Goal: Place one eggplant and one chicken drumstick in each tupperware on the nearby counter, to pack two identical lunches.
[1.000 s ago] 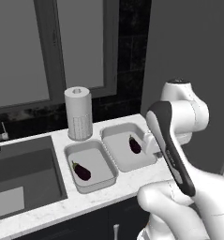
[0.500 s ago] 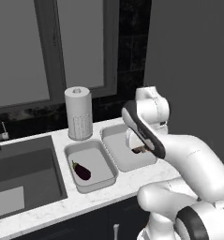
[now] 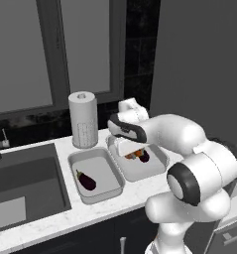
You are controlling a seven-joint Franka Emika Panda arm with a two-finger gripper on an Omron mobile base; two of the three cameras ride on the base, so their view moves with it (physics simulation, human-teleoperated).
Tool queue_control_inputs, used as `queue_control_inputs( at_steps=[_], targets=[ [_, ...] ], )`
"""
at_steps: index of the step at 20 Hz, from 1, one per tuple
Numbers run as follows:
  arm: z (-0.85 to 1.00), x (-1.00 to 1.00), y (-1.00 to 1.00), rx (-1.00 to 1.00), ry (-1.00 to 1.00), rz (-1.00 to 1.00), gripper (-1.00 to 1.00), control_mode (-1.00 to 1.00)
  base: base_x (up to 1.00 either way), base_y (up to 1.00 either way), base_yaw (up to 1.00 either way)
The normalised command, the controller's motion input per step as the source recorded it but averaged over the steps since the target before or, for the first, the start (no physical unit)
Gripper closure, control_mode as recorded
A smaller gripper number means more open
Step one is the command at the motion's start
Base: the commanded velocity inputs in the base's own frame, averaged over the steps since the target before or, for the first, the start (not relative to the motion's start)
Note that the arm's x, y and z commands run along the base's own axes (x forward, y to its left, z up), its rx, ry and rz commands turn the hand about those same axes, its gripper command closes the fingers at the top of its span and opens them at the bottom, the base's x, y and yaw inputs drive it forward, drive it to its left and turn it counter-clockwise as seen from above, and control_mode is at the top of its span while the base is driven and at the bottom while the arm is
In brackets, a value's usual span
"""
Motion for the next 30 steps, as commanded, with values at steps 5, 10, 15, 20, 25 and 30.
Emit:
queue_control_inputs(
  at_steps=[5,10,15,20,25,30],
  targets=[
    [-0.02,0.85,-0.25,0.04,0.00,0.00,1.00,-1.00,0.00,0.00,0.00],
    [-0.50,0.41,-0.07,0.10,-0.04,0.02,1.00,-1.00,0.00,0.00,0.00],
    [-0.61,0.10,0.00,0.02,0.00,0.05,1.00,-1.00,0.00,0.00,0.00],
    [-0.30,0.03,0.00,0.00,0.00,0.04,1.00,-1.00,0.00,0.00,0.00],
    [-0.33,0.00,0.19,0.00,-0.03,0.05,1.00,-1.00,0.00,0.00,0.00],
    [0.00,0.08,0.09,0.00,-0.03,0.00,-1.00,-1.00,0.00,0.00,0.00]
  ],
)
